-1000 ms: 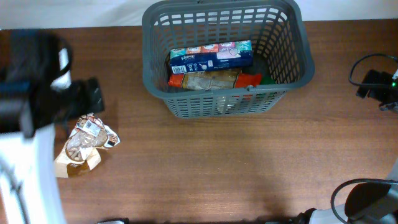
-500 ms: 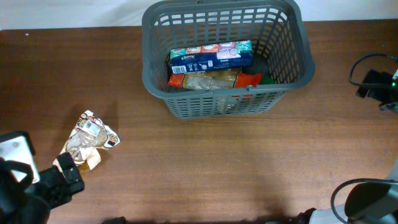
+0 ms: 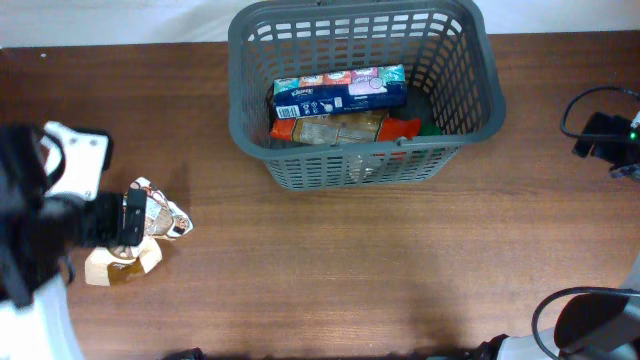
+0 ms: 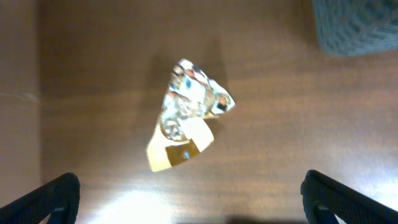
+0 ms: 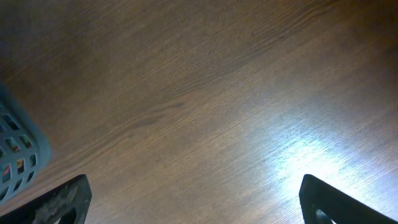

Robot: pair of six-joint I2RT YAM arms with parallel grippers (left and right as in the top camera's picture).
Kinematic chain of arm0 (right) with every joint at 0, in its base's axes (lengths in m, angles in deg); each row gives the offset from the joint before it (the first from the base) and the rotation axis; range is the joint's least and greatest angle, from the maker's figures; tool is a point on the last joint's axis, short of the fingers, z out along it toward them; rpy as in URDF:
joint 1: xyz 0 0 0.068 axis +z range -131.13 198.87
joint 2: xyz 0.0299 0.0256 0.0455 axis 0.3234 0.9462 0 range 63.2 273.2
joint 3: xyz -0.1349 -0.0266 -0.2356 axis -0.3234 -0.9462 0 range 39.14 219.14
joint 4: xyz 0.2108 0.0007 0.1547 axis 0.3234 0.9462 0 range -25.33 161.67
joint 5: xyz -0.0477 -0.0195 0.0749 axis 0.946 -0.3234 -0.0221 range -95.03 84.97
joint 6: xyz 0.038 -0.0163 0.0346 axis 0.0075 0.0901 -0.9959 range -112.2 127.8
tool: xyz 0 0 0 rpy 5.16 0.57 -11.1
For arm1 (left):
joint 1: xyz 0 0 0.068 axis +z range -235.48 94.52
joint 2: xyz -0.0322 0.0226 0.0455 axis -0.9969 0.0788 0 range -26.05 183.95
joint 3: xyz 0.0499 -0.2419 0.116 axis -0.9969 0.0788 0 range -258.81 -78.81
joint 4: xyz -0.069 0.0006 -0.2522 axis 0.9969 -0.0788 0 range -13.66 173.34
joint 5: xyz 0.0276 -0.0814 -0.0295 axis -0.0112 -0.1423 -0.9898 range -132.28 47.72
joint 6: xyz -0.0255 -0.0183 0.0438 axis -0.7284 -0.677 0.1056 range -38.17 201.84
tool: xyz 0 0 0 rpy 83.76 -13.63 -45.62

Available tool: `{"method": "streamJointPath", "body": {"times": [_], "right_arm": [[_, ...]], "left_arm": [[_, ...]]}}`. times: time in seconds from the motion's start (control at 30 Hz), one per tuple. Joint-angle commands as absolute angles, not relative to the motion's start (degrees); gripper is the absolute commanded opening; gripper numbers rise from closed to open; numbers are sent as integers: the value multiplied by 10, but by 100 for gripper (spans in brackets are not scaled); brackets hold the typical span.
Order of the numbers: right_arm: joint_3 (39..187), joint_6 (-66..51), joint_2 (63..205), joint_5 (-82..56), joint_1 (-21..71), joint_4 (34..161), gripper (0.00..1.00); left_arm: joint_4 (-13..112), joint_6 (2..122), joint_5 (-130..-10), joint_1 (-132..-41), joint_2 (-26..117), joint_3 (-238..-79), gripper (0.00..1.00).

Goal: Pack container
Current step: 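Withdraw the left gripper and move it over the foil snack bag, then lower the left gripper onto the foil snack bag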

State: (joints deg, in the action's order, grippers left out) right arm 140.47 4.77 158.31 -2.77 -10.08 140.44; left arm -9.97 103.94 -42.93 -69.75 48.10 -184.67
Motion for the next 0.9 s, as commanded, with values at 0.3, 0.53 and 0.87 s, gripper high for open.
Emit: {"method": "streamJointPath", "body": {"times": [0.3,0.53,0.87], "right_arm": [[1402,43,1584,-29,-104,1403,99],[1402,43,1584,-29,-104,1403,99],[1402,43,1584,-29,-104,1403,99]], "left_arm": [[-133,1047,-459,-699,519,-1837,100],[-127,1079,-459,-699,430,-1807,99],[-81,1092,-314,-699,278,-1713,100]]}}
